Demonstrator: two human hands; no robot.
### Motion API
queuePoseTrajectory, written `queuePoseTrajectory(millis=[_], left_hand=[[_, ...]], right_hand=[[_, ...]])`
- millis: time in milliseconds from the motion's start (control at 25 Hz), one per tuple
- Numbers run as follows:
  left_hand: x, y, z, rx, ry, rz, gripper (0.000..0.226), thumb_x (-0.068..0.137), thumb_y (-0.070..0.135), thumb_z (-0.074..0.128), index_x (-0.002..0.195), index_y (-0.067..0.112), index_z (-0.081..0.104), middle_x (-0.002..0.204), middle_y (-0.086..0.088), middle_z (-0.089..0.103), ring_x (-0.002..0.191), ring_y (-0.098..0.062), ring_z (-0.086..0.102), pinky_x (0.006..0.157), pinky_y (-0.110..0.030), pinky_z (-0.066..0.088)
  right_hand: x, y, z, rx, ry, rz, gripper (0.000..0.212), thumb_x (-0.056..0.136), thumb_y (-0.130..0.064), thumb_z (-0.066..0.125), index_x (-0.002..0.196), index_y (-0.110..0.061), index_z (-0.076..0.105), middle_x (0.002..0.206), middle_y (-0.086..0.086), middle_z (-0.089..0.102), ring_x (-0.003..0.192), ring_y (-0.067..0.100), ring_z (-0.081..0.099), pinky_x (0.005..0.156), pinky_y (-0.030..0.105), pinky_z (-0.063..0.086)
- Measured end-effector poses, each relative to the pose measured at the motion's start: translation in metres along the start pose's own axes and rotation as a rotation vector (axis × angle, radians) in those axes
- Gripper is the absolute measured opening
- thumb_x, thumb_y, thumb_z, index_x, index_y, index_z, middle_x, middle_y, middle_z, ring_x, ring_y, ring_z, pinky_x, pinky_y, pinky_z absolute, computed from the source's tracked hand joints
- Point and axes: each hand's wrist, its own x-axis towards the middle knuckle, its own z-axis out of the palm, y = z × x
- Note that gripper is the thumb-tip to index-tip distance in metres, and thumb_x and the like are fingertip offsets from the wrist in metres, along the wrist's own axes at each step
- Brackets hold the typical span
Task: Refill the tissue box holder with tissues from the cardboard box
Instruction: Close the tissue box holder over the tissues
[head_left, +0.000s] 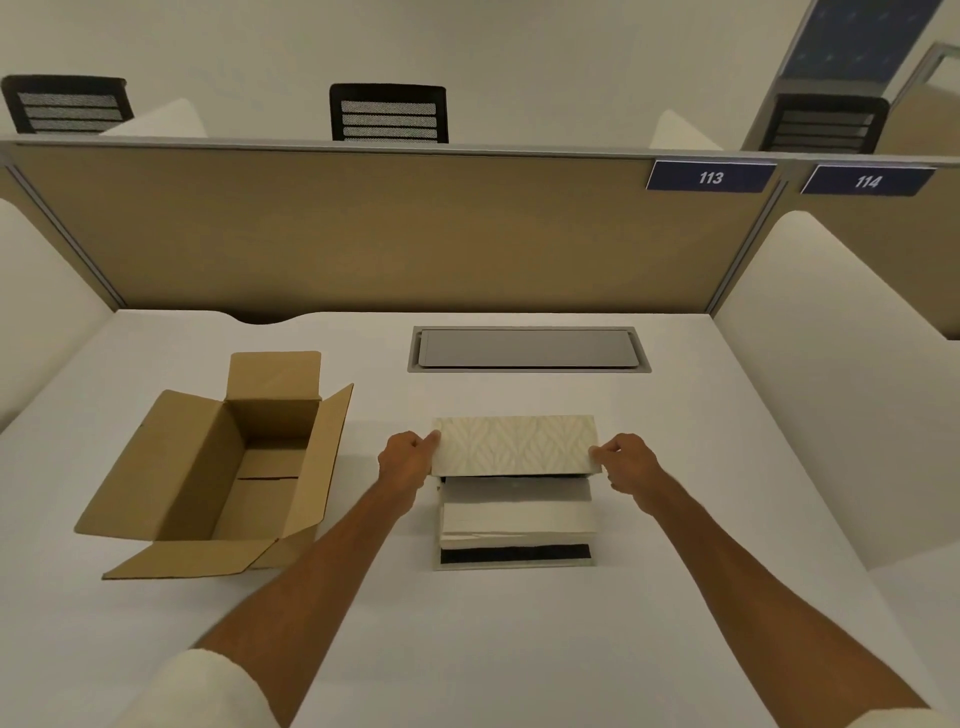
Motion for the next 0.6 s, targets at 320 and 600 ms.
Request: queuePoseTrajectory(millis=[320, 600], left_hand=[[-0.016, 0.0, -0.009, -0.288, -0.224, -0.45, 0.069, 0.091, 0.047, 0.055, 0.145, 0.009, 0.035, 0.153, -0.016, 0.03, 0.14, -0.044, 0.025, 0.108, -0.07, 0.021], [-0.037, 0.002, -0.011, -0.311, -0.375, -0.383, 0.073, 0.09, 0.041, 0.059, 0.149, 0.019, 0.022, 0.155, -0.009, 0.032, 0.144, -0.037, 0.022, 0.115, -0.058, 0.02]], right_hand=[[-0.019, 0.008, 0.002, 0.241, -0.162, 0.25, 0.059, 0.094, -0.028, 0.056, 0.14, -0.001, 0.031, 0.141, 0.02, 0.034, 0.131, 0.05, 0.035, 0.094, 0.07, 0.041], [-0.031, 0.02, 0.012, 0.437, -0.183, 0.313, 0.064, 0.094, -0.037, 0.053, 0.143, -0.01, 0.023, 0.154, 0.013, 0.016, 0.141, 0.044, 0.015, 0.084, 0.08, 0.037]])
